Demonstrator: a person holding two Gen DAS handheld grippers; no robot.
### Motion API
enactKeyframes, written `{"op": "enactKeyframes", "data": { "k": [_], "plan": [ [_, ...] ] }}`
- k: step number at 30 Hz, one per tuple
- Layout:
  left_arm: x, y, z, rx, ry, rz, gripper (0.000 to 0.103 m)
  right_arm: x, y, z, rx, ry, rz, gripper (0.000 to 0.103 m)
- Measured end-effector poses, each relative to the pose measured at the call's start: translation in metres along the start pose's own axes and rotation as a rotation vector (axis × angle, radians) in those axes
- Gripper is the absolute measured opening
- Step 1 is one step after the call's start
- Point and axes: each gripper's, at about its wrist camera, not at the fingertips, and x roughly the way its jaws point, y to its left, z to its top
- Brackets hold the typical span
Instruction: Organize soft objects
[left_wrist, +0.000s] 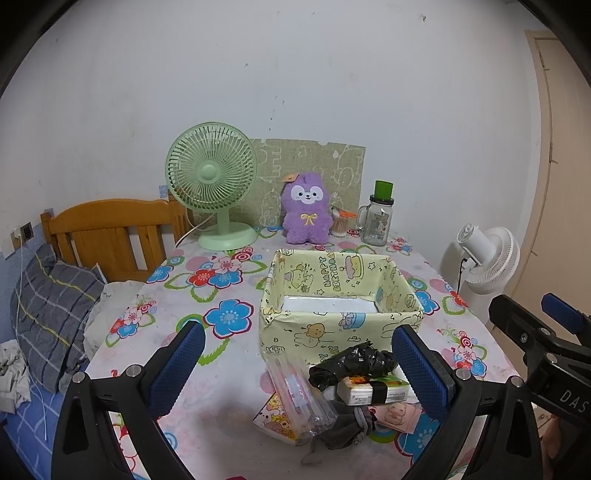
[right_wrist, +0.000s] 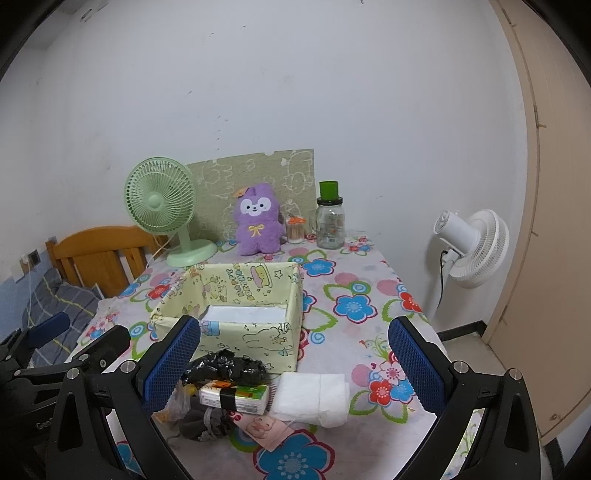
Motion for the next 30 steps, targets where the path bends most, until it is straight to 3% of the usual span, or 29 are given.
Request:
{"op": "enactKeyframes", "data": {
  "k": [18,30],
  "plan": [
    [0.021,-0.003,-0.009,0.012,0.058,0.006,0.095,0.020,0.000,-0.004,0.006,0.039,0.014,0.102],
    [0.044,-0.015,-0.024,0.044,0.105,-0.040,0.095,0.047,0.003,-0.016,0.010,0.095,0.042,0.099]
  ]
}}
